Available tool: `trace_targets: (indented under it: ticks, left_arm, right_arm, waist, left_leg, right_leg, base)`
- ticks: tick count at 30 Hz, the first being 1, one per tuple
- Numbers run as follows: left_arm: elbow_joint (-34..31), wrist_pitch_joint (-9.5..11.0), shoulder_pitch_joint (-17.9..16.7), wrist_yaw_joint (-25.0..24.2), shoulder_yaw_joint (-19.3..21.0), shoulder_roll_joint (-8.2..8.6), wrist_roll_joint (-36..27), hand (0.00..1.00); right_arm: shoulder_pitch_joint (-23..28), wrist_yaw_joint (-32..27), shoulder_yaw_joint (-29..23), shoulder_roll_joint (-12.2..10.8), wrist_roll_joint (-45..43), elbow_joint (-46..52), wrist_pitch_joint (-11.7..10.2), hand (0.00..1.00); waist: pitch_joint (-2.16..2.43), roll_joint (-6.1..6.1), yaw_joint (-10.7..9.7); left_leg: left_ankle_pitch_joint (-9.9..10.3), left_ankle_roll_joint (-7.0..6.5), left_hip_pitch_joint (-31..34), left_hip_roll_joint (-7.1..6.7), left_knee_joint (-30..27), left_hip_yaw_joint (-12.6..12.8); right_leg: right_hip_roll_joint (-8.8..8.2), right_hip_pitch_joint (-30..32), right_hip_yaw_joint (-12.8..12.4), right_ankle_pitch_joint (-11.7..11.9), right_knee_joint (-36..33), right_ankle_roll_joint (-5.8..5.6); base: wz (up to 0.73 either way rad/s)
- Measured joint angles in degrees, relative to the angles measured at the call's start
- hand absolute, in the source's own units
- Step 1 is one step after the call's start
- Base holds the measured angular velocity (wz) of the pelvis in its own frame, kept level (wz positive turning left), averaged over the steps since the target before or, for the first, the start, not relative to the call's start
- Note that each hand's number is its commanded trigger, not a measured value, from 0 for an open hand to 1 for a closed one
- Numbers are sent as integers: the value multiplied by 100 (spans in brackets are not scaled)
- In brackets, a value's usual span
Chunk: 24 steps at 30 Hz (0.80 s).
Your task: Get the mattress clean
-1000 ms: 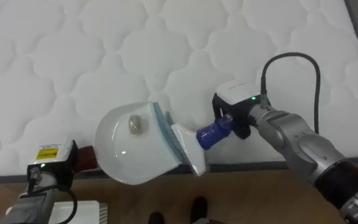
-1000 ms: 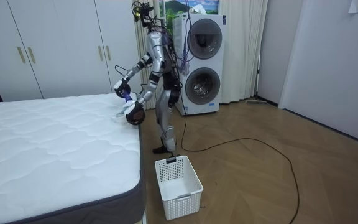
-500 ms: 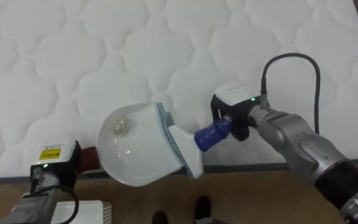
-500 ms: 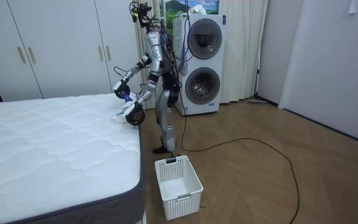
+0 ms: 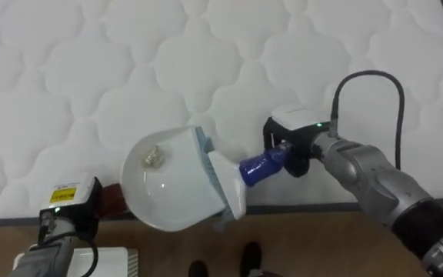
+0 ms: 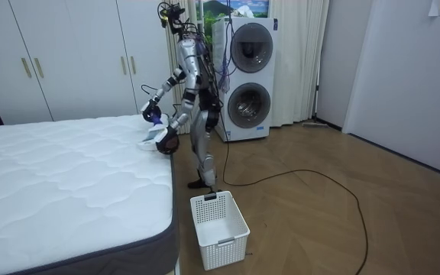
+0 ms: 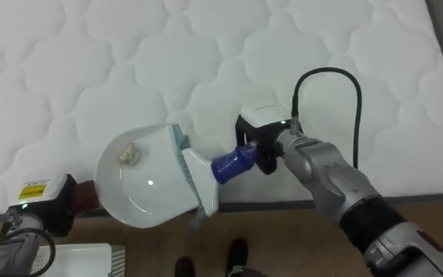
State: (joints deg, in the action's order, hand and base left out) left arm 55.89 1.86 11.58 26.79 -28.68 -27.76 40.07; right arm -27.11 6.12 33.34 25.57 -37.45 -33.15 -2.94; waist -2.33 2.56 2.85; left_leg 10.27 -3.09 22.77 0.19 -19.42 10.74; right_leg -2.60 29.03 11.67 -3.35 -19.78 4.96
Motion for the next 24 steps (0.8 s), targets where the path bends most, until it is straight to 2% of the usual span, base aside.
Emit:
trace_targets:
  ticks: [2, 4, 9, 11, 13, 14, 15, 16, 17, 21, 24]
  left_arm:
    - [43, 21, -25, 51, 54, 30, -16, 100]
    - [51, 68, -42, 61, 207, 38, -15, 100]
    - [14, 168, -74, 180, 510, 43, 60, 100]
    - [-49, 278, -138, 284, 770, 52, 60, 100]
    - [-235, 338, -265, 373, 1011, 50, 54, 100]
    - [-367, 399, -341, 448, 1176, 50, 47, 100]
    - [-438, 426, -380, 470, 1247, 45, 44, 100]
    - [-610, 454, -485, 520, 1409, 46, 43, 100]
    - [-805, 461, -584, 550, 1534, 55, 43, 100]
    - [-1432, 484, -880, 686, 1736, 61, 65, 100]
    - [-1654, 489, -949, 707, 1775, 76, 88, 100]
  right_arm:
    - [184, -148, -176, 32, 95, -16, -28, 100]
    - [325, -337, -352, 33, 291, -151, -154, 100]
    - [789, -699, -964, 56, 637, -353, -166, 100]
    - [860, -869, -1303, 66, 794, -812, -266, 100]
    - [935, -964, -1600, 125, 791, -940, -252, 100]
    - [1004, -1049, -1787, 179, 856, -941, -258, 87]
    - [1050, -1098, -1900, 181, 914, -940, -261, 59]
    - [1096, -1196, -2082, 180, 1040, -940, -265, 15]
    - [1126, -1299, -2219, 180, 1156, -942, -265, 0]
    - [1177, -1528, -2450, 177, 1692, -937, -260, 0]
    - [1259, -1687, -2681, 177, 2141, -936, -266, 0]
  waist:
    - [-1, 1, -26]
    - [-7, 13, -84]
    - [-14, 57, -155]
    - [-14, 76, -206]
    - [-11, 81, -228]
    - [-10, 80, -238]
    - [-10, 81, -243]
    - [-8, 82, -262]
    - [-8, 82, -269]
    - [17, 75, -248]
    - [77, 41, -217]
  left_leg:
    - [0, -1, -4, -3, -3, 0]
    - [-2, -3, -8, -8, -2, -8]
    - [-2, -3, -85, -8, -13, -11]
    - [-1, -3, -201, -2, 23, -20]
    - [0, -3, -279, -8, 73, -18]
    - [0, -3, -308, -7, 73, -18]
    - [0, -2, -333, -5, 72, -20]
    - [1, -2, -408, -5, 81, -20]
    - [2, -2, -523, -10, 130, -19]
    - [11, 16, -875, 9, 294, -42]
    - [14, 23, -1123, 12, 380, -136]
  right_leg:
    - [-6, -8, -1, -4, 0, -6]
    - [-8, -11, -2, -7, -4, -11]
    - [-10, -79, -10, -37, -37, -9]
    - [0, -205, 0, -61, -5, -16]
    - [3, -262, -8, -67, 5, -22]
    - [4, -294, -7, -67, 15, -22]
    - [4, -326, 1, -68, 19, -21]
    - [4, -392, 5, -79, 21, -19]
    - [4, -486, 5, -101, 27, -28]
    - [69, -851, -5, -107, 207, -43]
    - [109, -1150, 18, -104, 348, -58]
  base:
    - [0]
    - [0]
    - [0]
    - [7]
    - [-2]
    - [0]
    - [0]
    - [0]
    - [0]
    - [1]
    - [10]
